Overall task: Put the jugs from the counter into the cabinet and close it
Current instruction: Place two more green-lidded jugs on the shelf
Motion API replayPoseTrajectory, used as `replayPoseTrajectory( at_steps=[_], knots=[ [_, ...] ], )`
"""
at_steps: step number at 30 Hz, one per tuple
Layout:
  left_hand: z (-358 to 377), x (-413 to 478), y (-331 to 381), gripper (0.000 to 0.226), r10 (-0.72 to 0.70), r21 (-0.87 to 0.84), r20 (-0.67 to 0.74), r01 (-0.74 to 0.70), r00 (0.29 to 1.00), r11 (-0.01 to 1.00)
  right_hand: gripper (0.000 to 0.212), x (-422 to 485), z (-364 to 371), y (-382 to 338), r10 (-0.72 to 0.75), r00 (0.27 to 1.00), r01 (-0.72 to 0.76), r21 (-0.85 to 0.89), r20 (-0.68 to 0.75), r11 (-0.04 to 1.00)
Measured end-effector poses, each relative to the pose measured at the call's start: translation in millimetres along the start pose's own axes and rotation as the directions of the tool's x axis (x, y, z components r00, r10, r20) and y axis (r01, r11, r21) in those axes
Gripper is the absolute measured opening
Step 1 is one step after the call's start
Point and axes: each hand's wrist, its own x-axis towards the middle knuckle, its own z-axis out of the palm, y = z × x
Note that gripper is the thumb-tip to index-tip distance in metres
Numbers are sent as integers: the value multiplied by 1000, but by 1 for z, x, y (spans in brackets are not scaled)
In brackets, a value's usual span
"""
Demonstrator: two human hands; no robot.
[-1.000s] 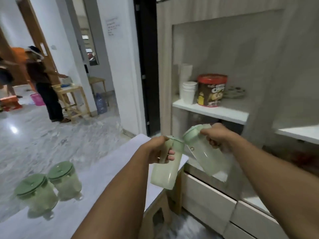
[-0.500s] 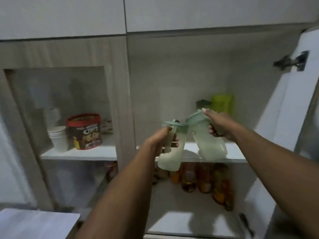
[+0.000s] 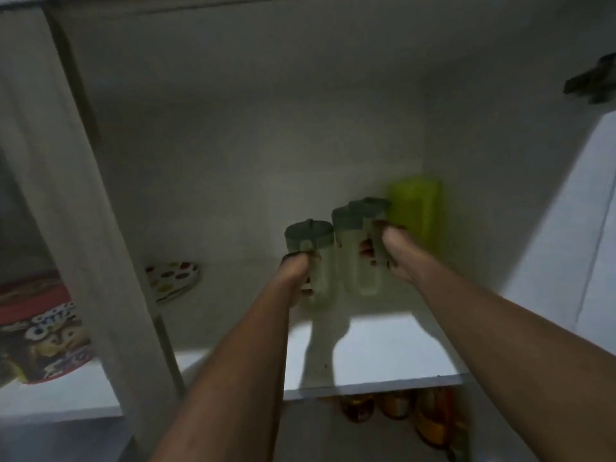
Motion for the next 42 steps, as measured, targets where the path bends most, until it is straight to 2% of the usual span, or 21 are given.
replayPoseTrajectory(
  at_steps=[5,11,13,17,22,26,29,30,31,33,34,35,37,39,42],
  knots=[
    [-20,92,6,26,-62,24,4,62,998,998,41,83,30,12,59,997,-60,7,46,998],
    [-28,169,11,36,-97,-4,-21,97,995,995,41,155,57,28,113,993,-113,-49,16,992],
    [-29,186,15,39,-104,1,-27,104,994,995,41,172,65,32,123,992,-122,-77,2,989],
    [-28,208,19,40,-106,38,-56,109,993,993,28,190,75,40,152,988,-151,-167,-2,974],
    [-26,215,18,44,-82,153,-99,96,992,983,44,186,70,39,195,981,-193,-203,-10,960],
    [-28,190,22,58,-47,274,-169,93,984,957,55,168,61,28,92,996,-92,-258,-13,962],
    [-31,157,28,65,-5,338,-217,80,976,938,89,199,44,51,25,999,-30,-340,-19,940],
    [-32,141,31,65,21,354,-228,63,974,933,90,186,42,46,19,1000,-18,-356,1,934],
    [-33,125,33,63,46,366,-228,41,973,930,80,156,43,31,20,1000,-17,-365,3,931],
    [-35,93,37,60,85,386,-219,6,972,923,40,90,47,0,11,999,11,-400,51,916],
    [-36,73,37,58,102,397,-220,-6,970,918,26,66,49,-8,-2,996,38,-422,86,906],
    [-37,52,38,56,116,407,-225,-14,967,913,24,47,51,-13,-3,994,51,-451,107,891],
    [-40,6,37,51,130,406,-247,-19,960,914,34,12,54,-18,-32,989,99,-489,142,867],
    [-46,-37,32,47,136,406,-266,-17,954,914,40,-24,59,-13,-37,980,125,-451,198,884],
    [-56,-100,20,39,146,393,-262,-32,954,919,31,-82,66,-8,0,954,127,-406,299,905]
  ],
)
